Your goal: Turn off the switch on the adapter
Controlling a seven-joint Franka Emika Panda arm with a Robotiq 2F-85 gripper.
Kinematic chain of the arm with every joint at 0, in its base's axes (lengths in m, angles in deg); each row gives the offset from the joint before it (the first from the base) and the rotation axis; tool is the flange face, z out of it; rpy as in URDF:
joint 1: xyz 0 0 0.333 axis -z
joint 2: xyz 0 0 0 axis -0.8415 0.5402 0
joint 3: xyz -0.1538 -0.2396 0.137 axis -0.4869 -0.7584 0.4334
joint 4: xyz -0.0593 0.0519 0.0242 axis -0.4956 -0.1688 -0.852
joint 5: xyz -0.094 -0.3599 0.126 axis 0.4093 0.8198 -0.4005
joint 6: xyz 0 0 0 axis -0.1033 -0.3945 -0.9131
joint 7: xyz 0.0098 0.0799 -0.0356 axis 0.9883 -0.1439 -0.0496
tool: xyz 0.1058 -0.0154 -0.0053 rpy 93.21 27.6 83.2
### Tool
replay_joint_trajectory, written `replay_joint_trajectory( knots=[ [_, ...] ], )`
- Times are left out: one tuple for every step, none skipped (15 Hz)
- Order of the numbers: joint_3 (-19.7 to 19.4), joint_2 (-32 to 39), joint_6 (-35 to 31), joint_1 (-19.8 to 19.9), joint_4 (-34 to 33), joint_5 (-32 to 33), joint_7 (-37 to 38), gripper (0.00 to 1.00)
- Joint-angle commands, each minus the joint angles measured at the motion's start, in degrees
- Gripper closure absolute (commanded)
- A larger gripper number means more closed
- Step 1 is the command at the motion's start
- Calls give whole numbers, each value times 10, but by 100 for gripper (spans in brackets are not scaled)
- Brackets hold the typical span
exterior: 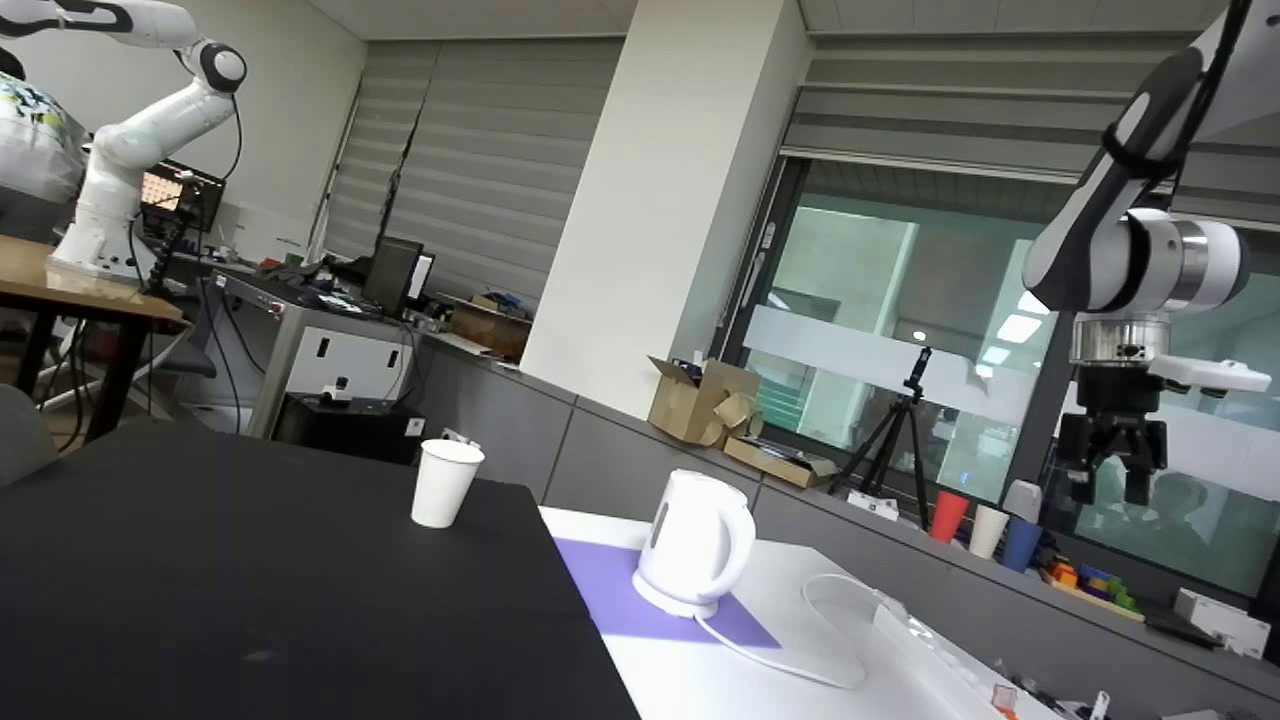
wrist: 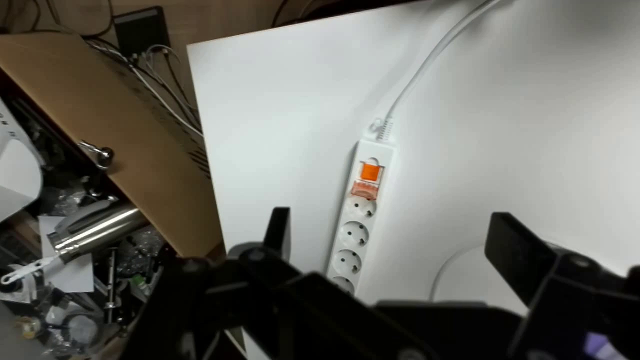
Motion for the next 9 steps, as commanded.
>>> replay_joint_trajectory(
  knots=[
    [12,-69,98,25,-56,-54,-63,0],
    [116,-126,119,125,-69,-13,-28,0],
    [139,-133,141,148,-73,-28,-38,0],
    [80,-77,166,99,-86,-109,-78,0],
    [199,-103,124,207,-62,-36,-36,0],
    [194,-106,141,208,-68,-63,-52,0],
    [190,-107,147,207,-70,-74,-59,0],
    [190,-106,149,206,-70,-78,-60,0],
    [190,-104,150,205,-70,-80,-60,0]
  ],
)
